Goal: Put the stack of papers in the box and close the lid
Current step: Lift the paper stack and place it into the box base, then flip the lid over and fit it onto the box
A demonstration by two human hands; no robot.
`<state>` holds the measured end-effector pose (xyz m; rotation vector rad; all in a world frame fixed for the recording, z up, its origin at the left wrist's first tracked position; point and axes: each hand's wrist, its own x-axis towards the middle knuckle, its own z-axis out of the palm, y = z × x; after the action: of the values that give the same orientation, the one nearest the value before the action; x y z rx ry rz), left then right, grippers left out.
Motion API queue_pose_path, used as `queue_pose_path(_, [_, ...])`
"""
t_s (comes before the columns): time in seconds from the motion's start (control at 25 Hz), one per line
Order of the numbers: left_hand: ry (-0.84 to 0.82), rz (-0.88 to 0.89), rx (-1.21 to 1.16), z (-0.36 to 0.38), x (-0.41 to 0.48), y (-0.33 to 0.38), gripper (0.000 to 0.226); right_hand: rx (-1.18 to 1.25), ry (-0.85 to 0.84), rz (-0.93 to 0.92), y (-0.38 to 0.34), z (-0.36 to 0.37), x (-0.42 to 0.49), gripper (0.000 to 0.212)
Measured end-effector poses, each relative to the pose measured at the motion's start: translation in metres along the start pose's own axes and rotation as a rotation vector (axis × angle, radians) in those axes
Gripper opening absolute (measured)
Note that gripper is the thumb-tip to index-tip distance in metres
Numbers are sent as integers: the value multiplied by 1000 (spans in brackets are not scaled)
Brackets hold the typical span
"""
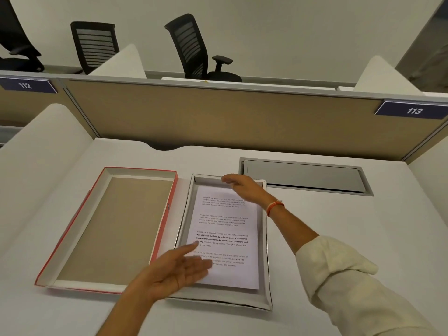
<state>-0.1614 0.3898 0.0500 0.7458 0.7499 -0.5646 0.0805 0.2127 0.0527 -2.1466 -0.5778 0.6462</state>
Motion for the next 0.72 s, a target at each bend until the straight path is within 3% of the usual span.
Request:
queue_pose_path(0.16, [182,455,166,-33,-13,46,54,152,60,-27,-29,46,-17,41])
queue_pose_path(0.32, [498,813,425,-87,-20,83,44,323,81,34,-54,109,-28,43])
queue_pose_path(0.52, [860,941,674,-152,-25,105,36,514,66,102,-70,172,-37,62])
queue_pose_path(0.72, [1130,824,931,-206,-35,104,53,476,3,204,-75,223,-42,79])
